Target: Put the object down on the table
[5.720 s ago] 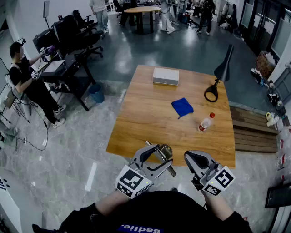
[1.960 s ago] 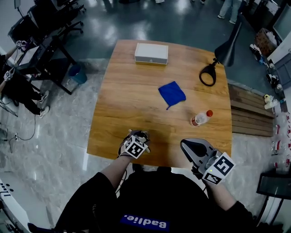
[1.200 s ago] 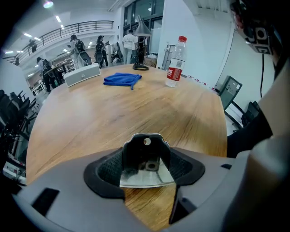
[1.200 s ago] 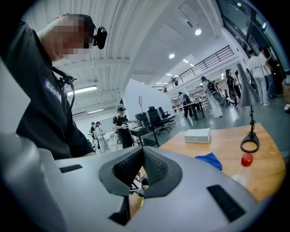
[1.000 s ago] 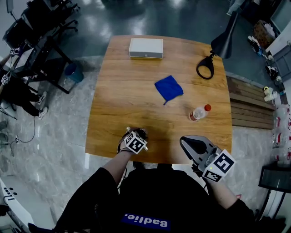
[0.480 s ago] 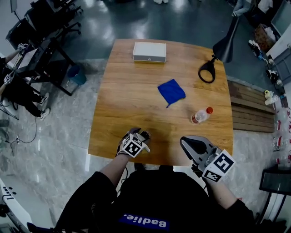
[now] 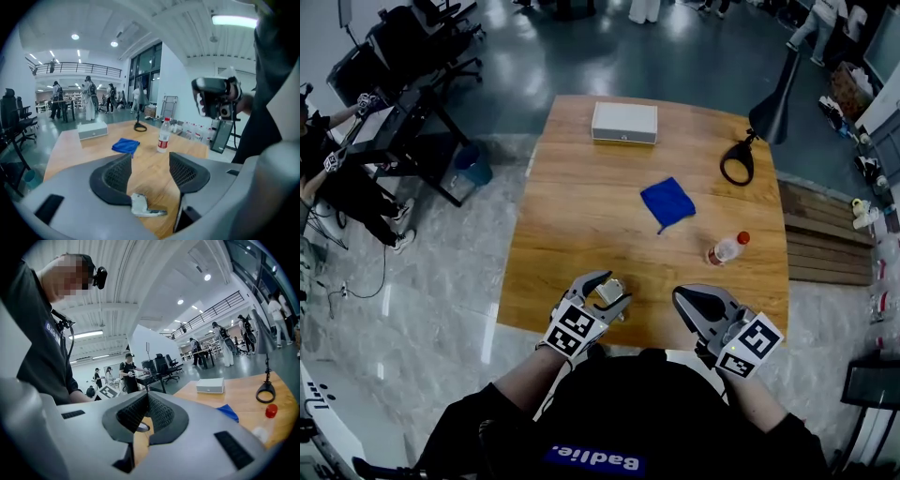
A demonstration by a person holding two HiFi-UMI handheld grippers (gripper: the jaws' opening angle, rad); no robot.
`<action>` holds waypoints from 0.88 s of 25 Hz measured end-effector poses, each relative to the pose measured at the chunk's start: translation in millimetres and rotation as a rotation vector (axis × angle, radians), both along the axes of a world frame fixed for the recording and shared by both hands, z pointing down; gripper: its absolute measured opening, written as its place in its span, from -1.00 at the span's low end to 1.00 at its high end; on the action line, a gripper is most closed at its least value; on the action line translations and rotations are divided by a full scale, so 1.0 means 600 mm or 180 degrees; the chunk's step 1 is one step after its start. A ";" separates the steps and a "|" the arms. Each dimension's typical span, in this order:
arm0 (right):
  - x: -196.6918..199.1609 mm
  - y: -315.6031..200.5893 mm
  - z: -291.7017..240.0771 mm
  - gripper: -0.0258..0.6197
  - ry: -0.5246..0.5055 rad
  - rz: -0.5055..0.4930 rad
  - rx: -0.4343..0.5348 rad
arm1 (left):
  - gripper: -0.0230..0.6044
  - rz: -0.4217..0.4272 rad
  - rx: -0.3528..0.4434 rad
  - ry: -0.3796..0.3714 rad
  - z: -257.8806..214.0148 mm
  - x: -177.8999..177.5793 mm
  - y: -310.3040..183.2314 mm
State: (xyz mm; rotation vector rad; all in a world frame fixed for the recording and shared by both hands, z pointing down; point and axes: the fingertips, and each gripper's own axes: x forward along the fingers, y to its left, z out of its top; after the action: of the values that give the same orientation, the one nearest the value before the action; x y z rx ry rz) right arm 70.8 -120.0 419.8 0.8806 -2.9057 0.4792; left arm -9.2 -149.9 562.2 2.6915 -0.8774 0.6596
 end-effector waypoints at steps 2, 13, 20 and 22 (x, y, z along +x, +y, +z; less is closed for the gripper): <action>-0.009 0.003 -0.002 -0.91 -0.0020 -0.0015 0.0011 | -0.16 0.0070 0.0164 0.0202 -0.060 0.014 0.007; -0.033 0.019 -0.040 -0.91 -0.0111 -0.0072 0.0190 | -0.84 0.0411 0.0776 0.1044 -0.295 0.051 0.056; -0.040 0.028 -0.053 -0.91 -0.0087 -0.0106 0.0319 | -0.90 0.0281 0.0677 0.1171 -0.295 0.040 0.056; -0.040 0.029 -0.053 -0.91 -0.0084 -0.0102 0.0333 | -0.90 0.0280 0.0659 0.1168 -0.293 0.040 0.058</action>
State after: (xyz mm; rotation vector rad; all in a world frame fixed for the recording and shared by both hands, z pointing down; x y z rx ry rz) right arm 47.0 -102.6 387.8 0.8448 -2.9880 0.3418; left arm 14.7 -115.2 386.5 2.9113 -0.7685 0.0816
